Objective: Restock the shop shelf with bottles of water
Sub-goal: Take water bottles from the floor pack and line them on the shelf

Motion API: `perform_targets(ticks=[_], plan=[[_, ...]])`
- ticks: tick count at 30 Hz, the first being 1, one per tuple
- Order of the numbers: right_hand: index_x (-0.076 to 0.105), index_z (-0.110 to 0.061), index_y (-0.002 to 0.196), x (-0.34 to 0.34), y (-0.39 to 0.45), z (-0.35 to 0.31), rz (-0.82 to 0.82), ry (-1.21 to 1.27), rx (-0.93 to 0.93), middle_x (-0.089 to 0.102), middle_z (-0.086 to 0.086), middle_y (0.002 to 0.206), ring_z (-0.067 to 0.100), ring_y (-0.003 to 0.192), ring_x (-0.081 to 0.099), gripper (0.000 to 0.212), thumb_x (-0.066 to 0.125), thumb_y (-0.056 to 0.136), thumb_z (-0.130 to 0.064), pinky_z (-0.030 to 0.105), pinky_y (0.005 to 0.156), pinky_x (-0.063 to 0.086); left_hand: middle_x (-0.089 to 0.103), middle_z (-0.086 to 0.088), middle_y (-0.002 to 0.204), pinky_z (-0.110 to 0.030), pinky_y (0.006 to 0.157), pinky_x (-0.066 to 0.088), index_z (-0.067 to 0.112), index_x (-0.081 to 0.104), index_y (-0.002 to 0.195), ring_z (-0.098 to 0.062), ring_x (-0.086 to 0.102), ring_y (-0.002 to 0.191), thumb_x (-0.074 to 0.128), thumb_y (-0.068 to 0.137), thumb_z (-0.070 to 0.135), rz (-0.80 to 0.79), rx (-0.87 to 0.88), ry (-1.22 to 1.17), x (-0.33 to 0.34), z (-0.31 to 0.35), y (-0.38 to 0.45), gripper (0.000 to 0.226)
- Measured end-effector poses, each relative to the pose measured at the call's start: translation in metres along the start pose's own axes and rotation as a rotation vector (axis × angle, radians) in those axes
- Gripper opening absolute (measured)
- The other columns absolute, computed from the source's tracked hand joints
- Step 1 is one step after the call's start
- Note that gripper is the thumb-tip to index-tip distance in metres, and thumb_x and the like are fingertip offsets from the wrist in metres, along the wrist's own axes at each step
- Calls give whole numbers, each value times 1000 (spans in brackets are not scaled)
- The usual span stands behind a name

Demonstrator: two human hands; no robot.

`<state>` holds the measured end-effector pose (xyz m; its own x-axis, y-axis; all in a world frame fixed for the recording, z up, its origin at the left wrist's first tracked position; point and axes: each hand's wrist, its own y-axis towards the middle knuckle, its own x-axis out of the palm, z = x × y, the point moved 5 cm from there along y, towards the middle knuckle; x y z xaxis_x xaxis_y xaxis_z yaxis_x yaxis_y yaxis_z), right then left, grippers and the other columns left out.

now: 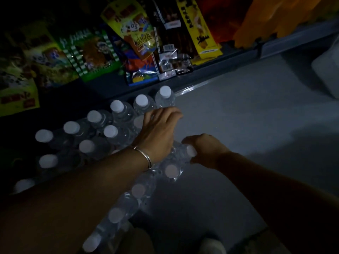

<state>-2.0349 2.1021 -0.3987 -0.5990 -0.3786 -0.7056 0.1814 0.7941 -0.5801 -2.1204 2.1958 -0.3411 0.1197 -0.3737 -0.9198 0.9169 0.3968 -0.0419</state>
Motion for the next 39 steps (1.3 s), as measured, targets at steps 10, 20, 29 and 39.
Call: perform_targets(ticks=[10,20,29,39], plan=[[60,-25,118,-146,-77,-55,42,-19,-37,63,2,119,23,110,57,51,78,71,-36,30,90,45,28,3,143,-27,102,19,21,29,139,-18,28,129,52,85,6,-317,-76,-23,-111,48,25,61],[68,-20,81,-435,-240,-215,203,-79,-326,66,-1,86,17,84,61,24,80,67,-36,36,79,53,55,-2,128,-25,91,42,14,49,129,-20,53,114,72,78,17,-548,-155,-7,-402,145,42,56],[72,-1,74,-666,-434,-381,369,36,-504,67,16,70,38,70,68,20,83,66,-16,41,60,57,61,9,122,-35,95,48,33,53,117,-15,55,115,86,60,19,-360,-130,-375,-702,230,-1,67],[73,-6,66,-835,-583,-547,713,186,-740,57,11,61,29,51,56,20,79,61,-25,25,45,48,67,-4,115,-32,94,50,14,62,111,-16,62,107,83,60,3,36,83,-679,-970,286,-61,56]])
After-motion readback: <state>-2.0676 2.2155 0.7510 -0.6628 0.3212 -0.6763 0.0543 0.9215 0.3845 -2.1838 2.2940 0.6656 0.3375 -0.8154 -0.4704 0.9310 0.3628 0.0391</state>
